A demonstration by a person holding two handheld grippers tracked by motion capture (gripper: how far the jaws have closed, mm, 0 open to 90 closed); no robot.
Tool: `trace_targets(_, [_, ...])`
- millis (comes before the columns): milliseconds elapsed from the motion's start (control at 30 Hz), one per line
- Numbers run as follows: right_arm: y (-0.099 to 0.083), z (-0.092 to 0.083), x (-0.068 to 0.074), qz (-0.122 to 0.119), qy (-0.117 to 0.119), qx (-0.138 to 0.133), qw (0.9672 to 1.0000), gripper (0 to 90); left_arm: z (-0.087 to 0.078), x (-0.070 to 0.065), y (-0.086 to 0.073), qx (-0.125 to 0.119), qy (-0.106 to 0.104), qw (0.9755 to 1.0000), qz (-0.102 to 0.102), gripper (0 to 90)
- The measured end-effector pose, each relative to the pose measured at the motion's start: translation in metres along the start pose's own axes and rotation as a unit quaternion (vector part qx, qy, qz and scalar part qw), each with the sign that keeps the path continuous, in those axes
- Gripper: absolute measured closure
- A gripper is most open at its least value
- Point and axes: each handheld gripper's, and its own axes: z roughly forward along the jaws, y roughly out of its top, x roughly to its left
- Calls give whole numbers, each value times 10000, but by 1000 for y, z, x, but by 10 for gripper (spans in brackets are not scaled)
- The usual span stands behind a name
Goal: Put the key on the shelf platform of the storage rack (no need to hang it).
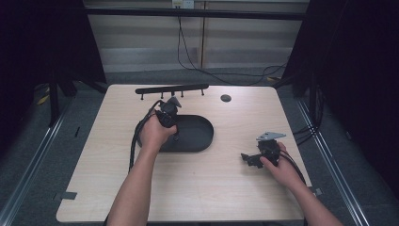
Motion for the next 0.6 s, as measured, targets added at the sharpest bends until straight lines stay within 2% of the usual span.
trace_targets(33, [0,0,0,0,-2,0,10000,43,2,0,-2,10,-7,10000,-18,677])
trace_targets(67, [0,0,0,0,-2,0,10000,43,4,2,-3,86,2,9999,81,677])
trace_targets(133, [0,0,0,-2,0,-2,10000,43,8,3,-6,83,-26,10000,12,678])
trace_targets(200, [0,0,0,0,-1,0,10000,43,8,6,-7,-57,-83,9999,-68,678])
trace_targets(267, [0,0,0,0,0,1,10000,43,8,6,-7,-55,-76,9999,-75,678])
trace_targets(367, [0,0,0,-10,0,-7,10000,43,8,7,-8,-65,-47,9999,-109,678])
trace_targets(467, [0,0,0,1,1,1,10000,43,8,7,-9,-123,-7,9999,-56,675])
trace_targets(600, [0,0,0,-3,0,-1,10000,43,12,5,-9,-88,169,9998,-4,667])
